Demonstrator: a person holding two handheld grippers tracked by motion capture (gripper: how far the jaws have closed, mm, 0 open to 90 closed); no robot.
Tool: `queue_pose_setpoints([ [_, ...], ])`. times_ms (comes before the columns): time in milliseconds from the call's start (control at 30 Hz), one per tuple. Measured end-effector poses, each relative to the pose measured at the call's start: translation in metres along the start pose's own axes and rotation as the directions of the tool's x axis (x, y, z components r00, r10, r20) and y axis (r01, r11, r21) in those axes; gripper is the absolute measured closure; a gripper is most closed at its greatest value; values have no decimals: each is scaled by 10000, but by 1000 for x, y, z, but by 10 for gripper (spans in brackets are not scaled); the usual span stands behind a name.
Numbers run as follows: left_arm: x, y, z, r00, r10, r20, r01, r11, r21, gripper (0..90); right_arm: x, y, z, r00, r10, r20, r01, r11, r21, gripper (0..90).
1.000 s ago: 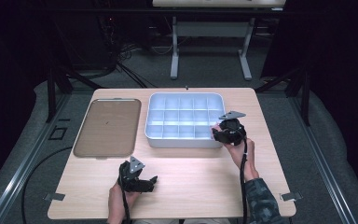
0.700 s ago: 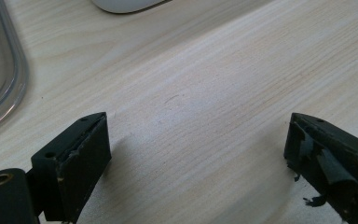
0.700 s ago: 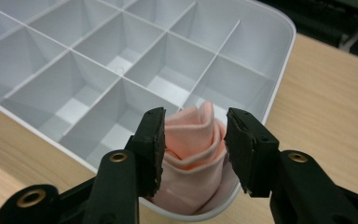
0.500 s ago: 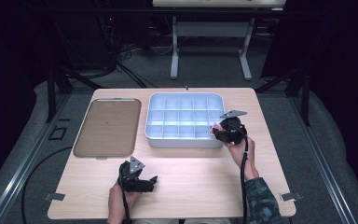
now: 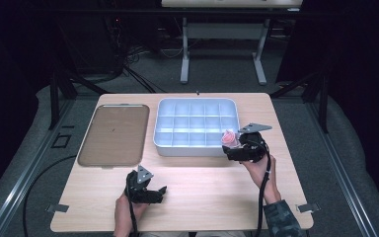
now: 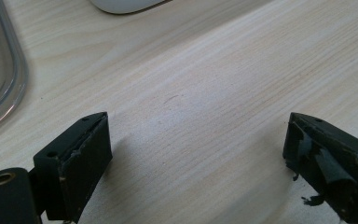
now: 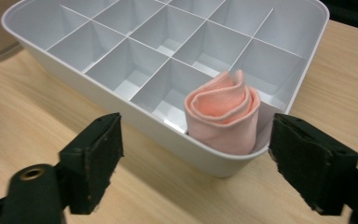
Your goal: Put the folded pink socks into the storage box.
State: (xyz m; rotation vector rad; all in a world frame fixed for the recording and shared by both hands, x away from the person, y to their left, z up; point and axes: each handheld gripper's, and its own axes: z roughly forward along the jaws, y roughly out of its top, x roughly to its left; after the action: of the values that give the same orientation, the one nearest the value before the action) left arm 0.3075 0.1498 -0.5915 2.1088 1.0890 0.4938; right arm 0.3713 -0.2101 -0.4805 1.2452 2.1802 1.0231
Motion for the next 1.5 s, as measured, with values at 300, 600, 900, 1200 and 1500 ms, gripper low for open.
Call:
queue_pose_setpoints([
  [300, 0, 0, 0, 10000, 62, -12, -62, 10000, 10, 76, 14, -22, -20, 9996, -231, -151, 227, 9993, -285, 77],
  [600, 0, 0, 0, 10000, 62, -7, -62, 10000, 14, 76, 19, -54, -26, 9994, -43, -355, 36, 9998, -203, 27],
  [900, 0, 0, 0, 10000, 64, -13, -64, 10000, -5, 77, 15, -97, -12, 9988, 462, -130, -461, 9989, 96, 0],
  [1200, -1, 0, -1, 10000, 91, -32, -91, 10000, 1, 77, 13, -130, -2, 9946, 956, -407, -945, 9951, 276, 0],
  [1500, 0, 0, -1, 9999, 105, -42, -105, 9999, 7, 77, 10, -137, 1, 9922, 1212, -292, -1206, 9924, 237, 0],
])
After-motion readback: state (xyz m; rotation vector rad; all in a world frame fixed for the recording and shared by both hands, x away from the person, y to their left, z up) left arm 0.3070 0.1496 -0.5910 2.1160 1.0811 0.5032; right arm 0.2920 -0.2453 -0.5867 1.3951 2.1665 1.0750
